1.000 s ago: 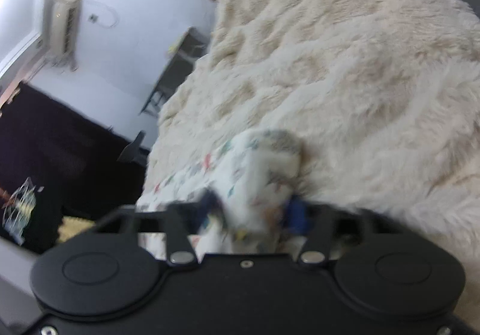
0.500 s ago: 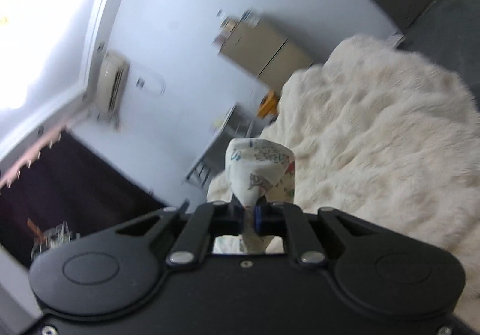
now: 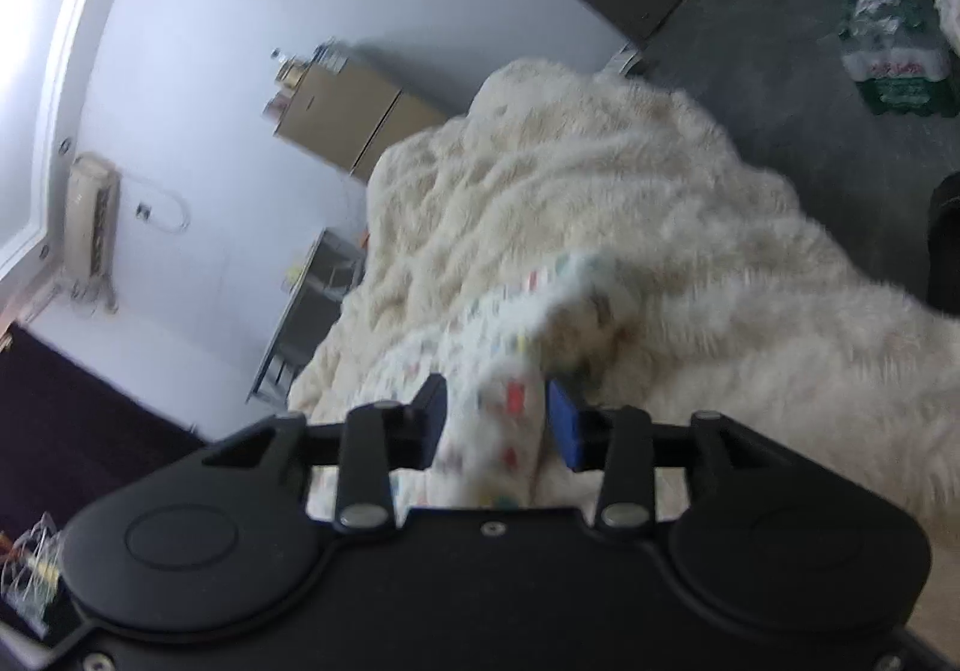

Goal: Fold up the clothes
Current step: 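Fold the fabric lengthwise with the right gripper while the left gripper pinches its end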

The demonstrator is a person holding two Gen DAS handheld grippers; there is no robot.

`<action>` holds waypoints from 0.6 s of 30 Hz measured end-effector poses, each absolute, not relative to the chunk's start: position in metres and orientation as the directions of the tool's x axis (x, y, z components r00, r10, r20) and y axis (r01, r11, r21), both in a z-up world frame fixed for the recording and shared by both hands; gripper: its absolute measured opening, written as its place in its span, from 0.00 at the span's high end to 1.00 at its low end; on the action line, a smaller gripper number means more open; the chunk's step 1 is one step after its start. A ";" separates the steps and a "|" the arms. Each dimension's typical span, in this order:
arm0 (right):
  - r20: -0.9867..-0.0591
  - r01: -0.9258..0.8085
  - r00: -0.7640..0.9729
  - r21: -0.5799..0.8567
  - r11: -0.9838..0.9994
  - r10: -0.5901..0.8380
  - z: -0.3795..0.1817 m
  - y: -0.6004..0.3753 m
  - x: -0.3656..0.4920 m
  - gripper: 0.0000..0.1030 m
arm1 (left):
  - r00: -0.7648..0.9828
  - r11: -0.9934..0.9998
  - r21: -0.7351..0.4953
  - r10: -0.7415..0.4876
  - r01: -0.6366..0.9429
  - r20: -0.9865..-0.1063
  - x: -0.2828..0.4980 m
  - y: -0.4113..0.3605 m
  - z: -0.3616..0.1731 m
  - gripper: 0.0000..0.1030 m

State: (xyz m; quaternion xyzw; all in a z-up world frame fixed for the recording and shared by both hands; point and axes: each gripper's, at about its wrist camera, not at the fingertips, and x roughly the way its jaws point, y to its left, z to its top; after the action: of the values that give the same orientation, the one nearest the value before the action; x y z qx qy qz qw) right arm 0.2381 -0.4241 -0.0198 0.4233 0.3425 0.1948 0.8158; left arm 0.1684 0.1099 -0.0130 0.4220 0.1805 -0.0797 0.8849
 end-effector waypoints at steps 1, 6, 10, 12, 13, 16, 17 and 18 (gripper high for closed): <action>-0.391 -0.025 0.671 0.837 0.547 0.629 -0.025 -0.422 0.233 0.59 | 0.933 0.648 0.703 -0.030 0.291 -0.359 0.151 0.107 -0.007 0.17; -0.381 -0.018 0.576 0.879 0.477 0.723 -0.044 -0.394 0.224 0.54 | 0.945 0.634 0.704 -0.160 0.321 -0.286 0.086 0.054 0.003 0.11; -0.379 0.011 0.540 0.896 0.444 0.752 -0.057 -0.372 0.235 0.57 | 0.936 0.518 0.780 -0.216 0.352 -0.280 0.065 0.005 -0.023 0.11; -0.341 0.019 0.524 0.921 0.389 0.780 -0.058 -0.364 0.235 0.78 | 0.939 0.465 0.818 -0.228 0.338 -0.258 0.058 -0.012 -0.037 0.11; -0.325 0.020 0.518 0.929 0.368 0.792 -0.056 -0.361 0.234 0.82 | 0.938 0.438 0.835 -0.242 0.332 -0.246 0.057 -0.025 -0.046 0.11; -0.281 0.035 0.517 0.951 0.308 0.809 -0.051 -0.361 0.232 0.87 | 0.929 0.462 0.815 -0.283 0.349 -0.237 0.062 -0.043 -0.052 0.13; -0.250 0.044 0.519 0.963 0.266 0.818 -0.048 -0.362 0.231 0.88 | 0.920 0.497 0.782 -0.298 0.377 -0.254 0.065 -0.047 -0.049 0.16; -0.226 0.053 0.522 0.971 0.233 0.823 -0.046 -0.363 0.230 0.88 | 0.905 0.543 0.728 -0.318 0.418 -0.282 0.063 -0.049 -0.042 0.18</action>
State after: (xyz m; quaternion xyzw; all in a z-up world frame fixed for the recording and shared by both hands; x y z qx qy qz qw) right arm 0.2302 -0.3635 -0.0465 0.5502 0.3979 0.2842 0.6769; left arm 0.0625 -0.0486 -0.0423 0.4292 0.0582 -0.2100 0.8765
